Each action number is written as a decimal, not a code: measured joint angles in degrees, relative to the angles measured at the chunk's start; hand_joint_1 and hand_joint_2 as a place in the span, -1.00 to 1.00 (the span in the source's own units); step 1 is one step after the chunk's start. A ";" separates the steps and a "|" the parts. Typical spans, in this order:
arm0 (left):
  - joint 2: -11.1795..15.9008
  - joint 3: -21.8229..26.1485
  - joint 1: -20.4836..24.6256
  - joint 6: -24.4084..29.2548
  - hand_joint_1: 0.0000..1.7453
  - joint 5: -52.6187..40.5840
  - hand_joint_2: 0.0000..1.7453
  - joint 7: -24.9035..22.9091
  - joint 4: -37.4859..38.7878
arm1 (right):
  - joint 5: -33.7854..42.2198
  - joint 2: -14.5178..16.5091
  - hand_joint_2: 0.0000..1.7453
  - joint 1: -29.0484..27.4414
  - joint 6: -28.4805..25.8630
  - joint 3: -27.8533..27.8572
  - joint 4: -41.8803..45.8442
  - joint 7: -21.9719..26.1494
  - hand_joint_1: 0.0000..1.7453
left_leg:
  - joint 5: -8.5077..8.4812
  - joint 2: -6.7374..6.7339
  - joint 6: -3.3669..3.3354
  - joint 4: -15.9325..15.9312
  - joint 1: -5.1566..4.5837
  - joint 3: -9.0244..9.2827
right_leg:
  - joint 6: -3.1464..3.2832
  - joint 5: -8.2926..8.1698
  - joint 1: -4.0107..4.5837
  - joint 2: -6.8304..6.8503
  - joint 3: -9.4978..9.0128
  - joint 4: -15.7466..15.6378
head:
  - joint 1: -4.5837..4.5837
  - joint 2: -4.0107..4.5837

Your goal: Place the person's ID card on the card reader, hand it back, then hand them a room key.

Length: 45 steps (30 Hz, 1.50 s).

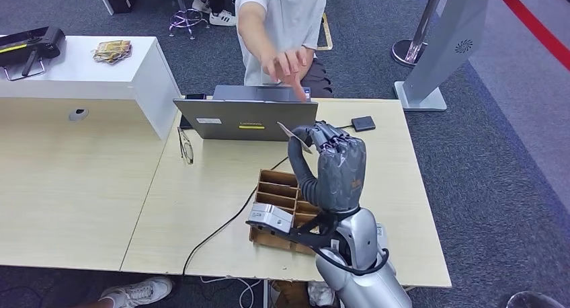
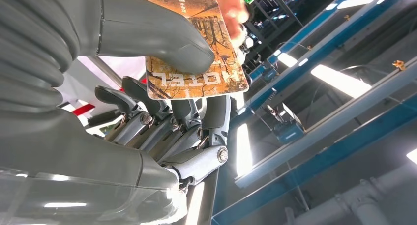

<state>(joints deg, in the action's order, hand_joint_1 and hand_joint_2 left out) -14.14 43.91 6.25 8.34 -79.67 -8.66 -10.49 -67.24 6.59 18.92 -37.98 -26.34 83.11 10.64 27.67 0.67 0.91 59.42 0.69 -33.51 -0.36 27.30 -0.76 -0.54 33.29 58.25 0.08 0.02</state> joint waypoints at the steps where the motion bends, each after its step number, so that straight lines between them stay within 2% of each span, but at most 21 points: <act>1: -0.01 -0.08 0.03 -0.08 -1.00 -0.09 -1.00 -0.08 0.00 | -0.11 0.23 1.00 0.45 0.08 -0.07 -0.62 -0.29 1.00 | 0.00 0.00 0.00 0.00 0.00 0.00 | 0.00 0.00 0.00 0.00 0.00 0.00 | -0.01 0.00; 23: -0.01 -2.42 0.51 -1.28 -1.00 -1.86 -1.00 -0.75 0.00 | -1.73 3.80 1.00 8.41 4.29 -0.48 -11.54 -6.19 0.97 | -0.01 0.00 0.00 0.00 0.00 0.00 | 0.01 -0.01 0.00 0.00 0.01 0.01 | -0.01 0.00; 24: -0.01 -2.50 0.52 -1.28 -1.00 -1.85 -1.00 -0.85 0.00 | -1.65 3.91 1.00 8.55 4.58 -0.48 -11.74 -6.29 0.62 | -0.01 0.00 0.00 0.00 0.00 0.00 | 0.01 -0.01 0.00 0.00 0.01 0.01 | -0.01 0.00; 27: -0.01 -2.67 0.56 -1.28 -1.00 -1.84 -1.00 -0.98 0.00 | -0.99 4.23 1.00 9.00 6.06 -0.55 -12.26 -6.60 -0.85 | -0.01 0.00 0.00 0.00 0.00 0.01 | 0.01 -0.01 0.00 -0.01 0.01 0.01 | -0.01 0.00; 28: -0.01 -2.70 0.57 -1.28 -1.00 -1.81 -1.00 -0.99 0.00 | -0.41 4.32 1.00 9.12 6.97 -0.63 -12.39 -6.71 -1.00 | -0.01 0.00 0.00 0.00 0.00 0.01 | 0.01 -0.01 0.00 -0.01 0.01 0.01 | -0.01 0.00; 30: -0.01 -2.79 0.58 -1.22 -1.00 -1.68 -1.00 -1.00 0.00 | 1.38 4.45 1.00 9.24 9.13 -0.84 -12.55 -6.86 -1.00 | -0.01 0.00 0.00 0.00 0.00 0.01 | 0.01 -0.01 0.00 -0.01 0.01 0.01 | -0.01 0.00; 34: -0.01 -2.90 0.58 -0.96 -1.00 -1.26 -1.00 -1.00 0.00 | 5.65 4.61 -1.00 9.27 12.27 -1.10 -12.52 -6.26 -1.00 | -0.01 0.00 0.01 0.00 0.00 0.01 | 0.02 -0.01 0.00 0.00 0.00 0.01 | 0.00 0.00; 45: -0.01 -2.89 0.56 0.40 -1.00 0.89 -1.00 -0.86 0.00 | 14.98 4.64 -1.00 6.65 15.44 -1.87 -8.03 -3.71 -1.00 | 0.00 0.00 0.00 0.00 0.00 0.00 | 0.02 -0.01 0.00 0.00 0.01 0.00 | -0.01 0.00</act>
<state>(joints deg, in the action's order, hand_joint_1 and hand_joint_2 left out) -14.14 41.02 6.81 8.75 -78.79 -9.52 -10.49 -52.26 11.23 25.57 -22.54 -28.21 75.08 6.93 27.67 0.68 0.92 59.42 0.69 -33.52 -0.34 27.29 -0.76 -0.54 33.30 58.25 0.07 0.02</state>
